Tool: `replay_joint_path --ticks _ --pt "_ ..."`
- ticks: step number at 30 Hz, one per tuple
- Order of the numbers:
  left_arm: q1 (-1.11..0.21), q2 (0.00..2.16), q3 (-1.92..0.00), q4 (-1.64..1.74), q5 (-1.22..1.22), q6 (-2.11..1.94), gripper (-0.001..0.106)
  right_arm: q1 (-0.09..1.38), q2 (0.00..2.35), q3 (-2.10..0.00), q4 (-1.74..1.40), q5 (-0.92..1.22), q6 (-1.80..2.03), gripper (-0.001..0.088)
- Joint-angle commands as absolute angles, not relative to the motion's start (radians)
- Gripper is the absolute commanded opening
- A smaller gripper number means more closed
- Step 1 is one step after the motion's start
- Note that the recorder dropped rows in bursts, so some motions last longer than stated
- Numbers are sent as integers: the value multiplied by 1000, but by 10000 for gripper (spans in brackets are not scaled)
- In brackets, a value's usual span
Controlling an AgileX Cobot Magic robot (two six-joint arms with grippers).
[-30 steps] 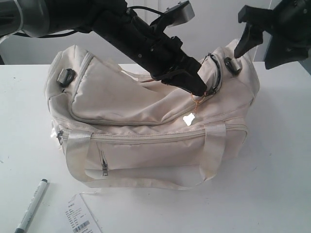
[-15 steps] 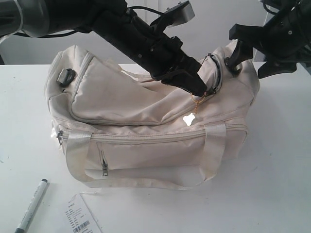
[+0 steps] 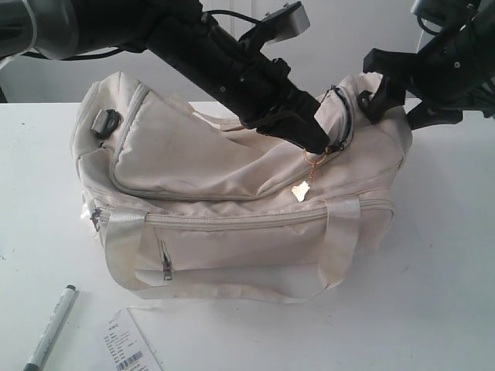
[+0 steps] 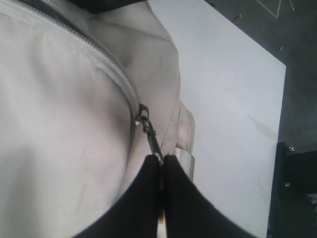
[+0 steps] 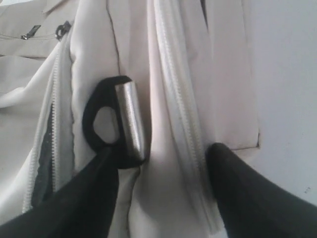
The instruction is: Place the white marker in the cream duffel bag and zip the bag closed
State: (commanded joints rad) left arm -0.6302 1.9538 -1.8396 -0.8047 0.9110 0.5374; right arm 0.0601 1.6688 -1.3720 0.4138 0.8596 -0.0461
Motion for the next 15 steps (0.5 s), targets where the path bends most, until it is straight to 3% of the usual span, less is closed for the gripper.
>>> replay_joint_path --ticks 2,5,9,15 --pt "-630 1954 -1840 -805 911 537 0 60 1669 -1372 414 857 -47 498" --pt "-630 1954 -1840 -805 911 537 0 60 1669 -1372 414 855 -47 368" --pt "-630 1954 -1840 -805 911 537 0 60 1669 -1372 414 855 -47 22" --pt "-630 1954 -1840 -805 922 537 0 60 1669 -1372 414 841 -47 0"
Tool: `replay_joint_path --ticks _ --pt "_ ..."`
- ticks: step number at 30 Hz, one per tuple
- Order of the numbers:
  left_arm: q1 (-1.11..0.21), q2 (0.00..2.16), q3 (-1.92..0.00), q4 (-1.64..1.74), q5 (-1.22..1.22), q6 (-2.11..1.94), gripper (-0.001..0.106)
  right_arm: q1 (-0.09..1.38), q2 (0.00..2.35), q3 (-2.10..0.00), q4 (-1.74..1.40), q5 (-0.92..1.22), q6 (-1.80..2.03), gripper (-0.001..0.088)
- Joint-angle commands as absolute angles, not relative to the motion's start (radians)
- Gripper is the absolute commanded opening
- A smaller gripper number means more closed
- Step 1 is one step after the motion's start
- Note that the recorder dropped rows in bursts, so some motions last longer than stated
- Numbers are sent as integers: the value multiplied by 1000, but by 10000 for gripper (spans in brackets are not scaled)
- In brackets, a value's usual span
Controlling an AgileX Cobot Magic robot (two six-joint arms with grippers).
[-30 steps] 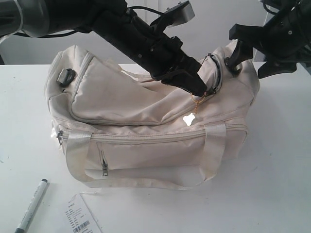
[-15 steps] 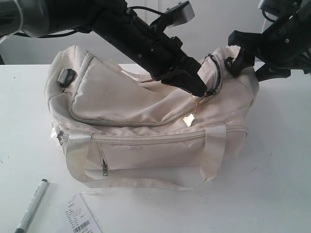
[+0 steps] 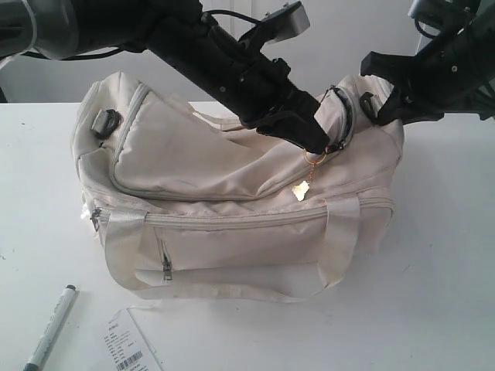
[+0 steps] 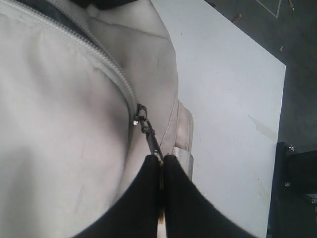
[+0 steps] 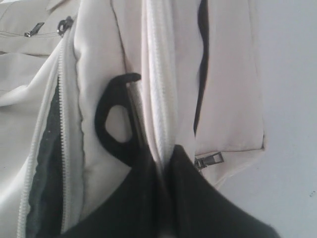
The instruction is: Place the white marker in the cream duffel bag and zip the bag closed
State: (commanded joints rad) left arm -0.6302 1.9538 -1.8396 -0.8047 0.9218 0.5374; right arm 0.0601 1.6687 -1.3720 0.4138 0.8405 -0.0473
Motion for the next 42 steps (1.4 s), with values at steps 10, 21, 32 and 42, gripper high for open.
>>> replay_joint_path --ticks 10,21,32,42 --pt "-630 1954 -1840 -805 968 515 0 60 1669 -1372 414 837 -47 0" --pt "-630 1951 -1840 -734 1017 471 0 60 1669 -1372 414 832 -47 0" --pt "-630 1861 -1840 -704 997 471 0 60 1669 -1372 414 821 -44 0" --pt "-630 1854 -1840 -657 1047 467 0 60 1669 -1372 412 813 -41 0"
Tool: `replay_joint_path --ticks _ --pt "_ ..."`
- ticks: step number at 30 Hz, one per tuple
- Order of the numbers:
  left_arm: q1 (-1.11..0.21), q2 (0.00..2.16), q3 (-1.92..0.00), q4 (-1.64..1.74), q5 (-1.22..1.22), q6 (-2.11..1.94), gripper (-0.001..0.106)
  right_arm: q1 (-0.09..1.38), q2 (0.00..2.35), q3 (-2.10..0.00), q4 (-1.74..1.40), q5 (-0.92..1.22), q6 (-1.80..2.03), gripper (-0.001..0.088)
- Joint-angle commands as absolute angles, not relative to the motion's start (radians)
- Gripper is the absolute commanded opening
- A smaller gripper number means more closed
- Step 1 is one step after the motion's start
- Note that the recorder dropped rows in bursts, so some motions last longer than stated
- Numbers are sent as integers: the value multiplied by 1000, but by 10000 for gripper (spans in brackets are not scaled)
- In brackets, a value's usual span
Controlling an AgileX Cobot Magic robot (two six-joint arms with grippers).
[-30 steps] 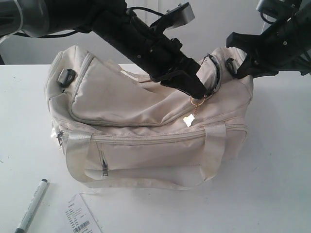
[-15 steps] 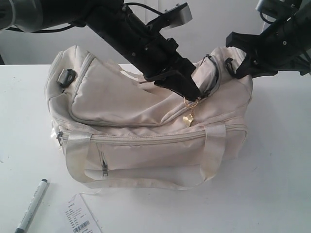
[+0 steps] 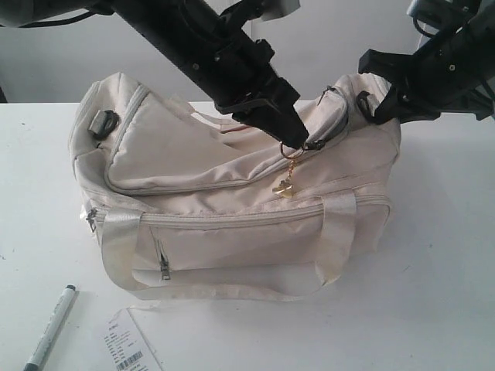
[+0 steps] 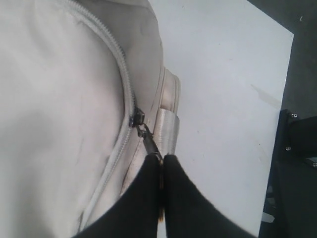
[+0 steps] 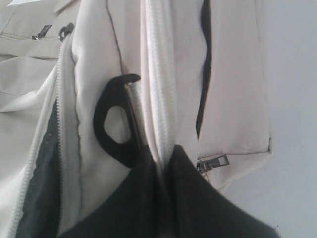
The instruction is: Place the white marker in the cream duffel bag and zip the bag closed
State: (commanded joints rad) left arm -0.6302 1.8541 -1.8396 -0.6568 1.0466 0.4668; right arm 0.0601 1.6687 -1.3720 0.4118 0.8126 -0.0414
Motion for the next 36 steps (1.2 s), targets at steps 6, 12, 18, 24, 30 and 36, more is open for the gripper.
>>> replay_joint_path --ticks 6,12,18,24,30,36 --pt "-630 1844 -1840 -643 1052 467 0 60 1669 -1372 410 813 -41 0" --pt "-630 1826 -1840 -615 1075 463 0 60 1669 -1372 410 806 -41 0" --pt "-630 1823 -1840 -600 1096 459 0 60 1669 -1372 409 807 -27 0" --pt "-630 1811 -1840 -551 1108 441 0 60 1669 -1372 409 809 -27 0" --pt "-630 1812 -1840 -549 1127 441 0 60 1669 -1372 408 809 -27 0" --pt "-630 1808 -1840 -528 1152 441 0 60 1669 -1372 408 809 -27 0"
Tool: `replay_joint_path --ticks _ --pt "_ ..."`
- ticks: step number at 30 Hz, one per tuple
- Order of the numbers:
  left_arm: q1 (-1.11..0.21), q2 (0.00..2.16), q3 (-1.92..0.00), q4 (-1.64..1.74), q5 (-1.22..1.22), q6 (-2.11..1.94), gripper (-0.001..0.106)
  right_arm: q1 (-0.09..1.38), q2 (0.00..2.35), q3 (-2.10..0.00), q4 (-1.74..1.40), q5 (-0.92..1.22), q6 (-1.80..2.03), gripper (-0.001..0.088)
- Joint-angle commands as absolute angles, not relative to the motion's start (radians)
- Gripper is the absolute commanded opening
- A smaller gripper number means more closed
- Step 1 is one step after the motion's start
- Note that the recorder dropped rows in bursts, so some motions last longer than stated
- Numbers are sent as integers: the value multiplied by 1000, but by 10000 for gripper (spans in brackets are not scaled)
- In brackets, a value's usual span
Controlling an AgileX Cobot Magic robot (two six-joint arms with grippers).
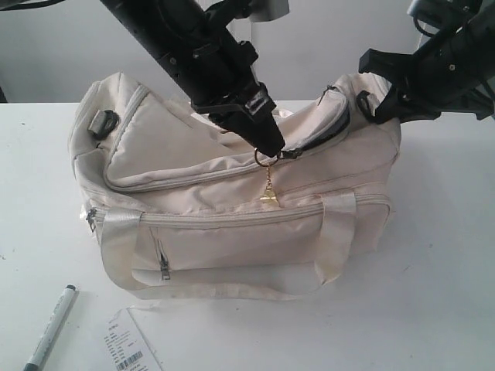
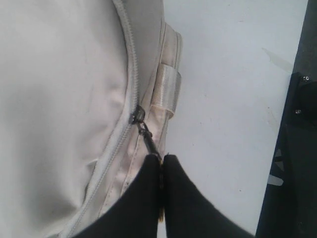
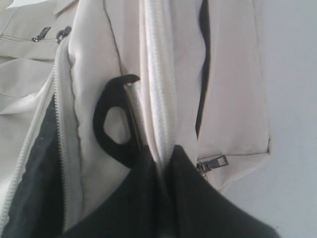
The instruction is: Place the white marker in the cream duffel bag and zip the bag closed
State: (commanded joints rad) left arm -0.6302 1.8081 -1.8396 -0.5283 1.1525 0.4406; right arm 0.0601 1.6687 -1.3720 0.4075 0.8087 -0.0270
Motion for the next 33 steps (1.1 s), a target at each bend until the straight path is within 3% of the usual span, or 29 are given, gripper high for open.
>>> replay_joint_path --ticks 33 --pt "-630 1791 -1838 -431 1221 380 0 60 1669 -1372 408 810 -23 0"
